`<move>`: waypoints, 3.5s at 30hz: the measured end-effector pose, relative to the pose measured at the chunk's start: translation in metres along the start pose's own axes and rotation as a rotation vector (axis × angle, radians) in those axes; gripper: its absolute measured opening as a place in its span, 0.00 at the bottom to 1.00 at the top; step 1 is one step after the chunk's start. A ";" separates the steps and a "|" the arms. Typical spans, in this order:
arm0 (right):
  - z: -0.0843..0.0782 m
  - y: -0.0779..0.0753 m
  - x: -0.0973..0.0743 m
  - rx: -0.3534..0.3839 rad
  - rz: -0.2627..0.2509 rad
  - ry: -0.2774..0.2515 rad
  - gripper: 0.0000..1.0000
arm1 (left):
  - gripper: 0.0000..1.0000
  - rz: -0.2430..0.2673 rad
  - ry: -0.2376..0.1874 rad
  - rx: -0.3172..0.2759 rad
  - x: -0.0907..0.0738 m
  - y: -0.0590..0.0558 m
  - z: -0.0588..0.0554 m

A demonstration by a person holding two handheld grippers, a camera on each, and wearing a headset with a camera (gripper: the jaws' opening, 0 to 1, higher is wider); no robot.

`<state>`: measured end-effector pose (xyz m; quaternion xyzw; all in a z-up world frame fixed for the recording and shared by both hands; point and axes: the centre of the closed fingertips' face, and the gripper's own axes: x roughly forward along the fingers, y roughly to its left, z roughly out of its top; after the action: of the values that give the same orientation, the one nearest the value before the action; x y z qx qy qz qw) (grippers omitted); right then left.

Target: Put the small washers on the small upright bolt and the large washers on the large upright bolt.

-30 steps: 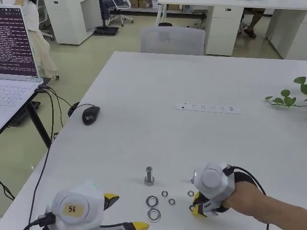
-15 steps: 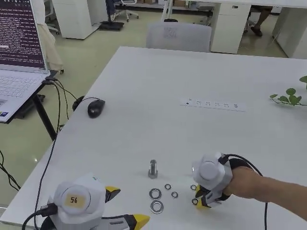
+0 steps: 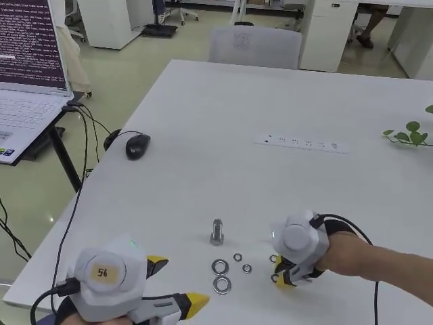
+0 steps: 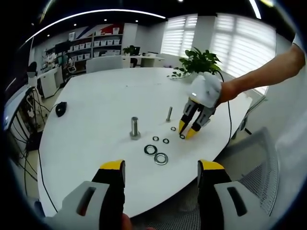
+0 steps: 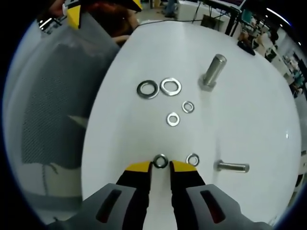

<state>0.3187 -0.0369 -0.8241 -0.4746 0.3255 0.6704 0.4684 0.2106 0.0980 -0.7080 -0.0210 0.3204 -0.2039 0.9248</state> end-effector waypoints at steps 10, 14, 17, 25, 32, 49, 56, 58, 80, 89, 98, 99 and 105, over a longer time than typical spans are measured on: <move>0.001 0.001 -0.001 0.015 -0.022 -0.035 0.13 | 0.60 0.000 0.000 0.007 0.003 -0.001 0.003; 0.000 0.000 -0.001 0.072 -0.040 -0.065 0.13 | 0.60 0.005 0.000 0.008 0.001 0.001 0.003; 0.000 0.000 -0.001 0.088 -0.049 -0.069 0.13 | 0.60 0.006 0.004 0.008 0.001 0.002 0.002; -0.004 -0.002 -0.003 0.183 -0.056 -0.098 0.13 | 0.60 0.012 0.005 0.005 -0.001 0.005 0.001; -0.007 -0.007 -0.016 0.240 -0.079 -0.128 0.13 | 0.60 0.012 0.006 -0.003 -0.001 0.005 -0.002; 0.000 -0.058 -0.080 0.215 -0.157 -0.117 0.13 | 0.60 -0.009 0.005 0.009 0.003 0.000 0.001; 0.005 -0.079 -0.085 0.195 -0.162 -0.090 0.13 | 0.60 -0.011 0.002 0.015 0.003 0.000 0.003; 0.007 -0.081 -0.083 0.192 -0.155 -0.083 0.13 | 0.60 -0.010 0.002 0.015 0.003 0.000 0.004; 0.003 -0.085 -0.064 0.160 -0.109 -0.013 0.13 | 0.61 0.003 0.007 0.003 -0.001 0.007 0.001; 0.004 -0.086 -0.063 0.157 -0.108 -0.015 0.13 | 0.61 -0.001 0.009 0.009 0.001 0.007 0.004; 0.001 -0.085 -0.058 0.154 -0.099 -0.004 0.13 | 0.60 0.003 0.012 0.007 0.001 0.009 0.002; 0.001 -0.085 -0.058 0.152 -0.098 -0.003 0.13 | 0.60 0.003 0.013 0.007 0.001 0.009 0.002; 0.002 -0.085 -0.055 0.151 -0.096 0.003 0.13 | 0.60 0.003 0.014 0.005 0.002 0.008 0.002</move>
<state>0.4042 -0.0233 -0.7713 -0.4538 0.3529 0.6201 0.5339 0.2161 0.1045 -0.7095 -0.0165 0.3265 -0.2033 0.9229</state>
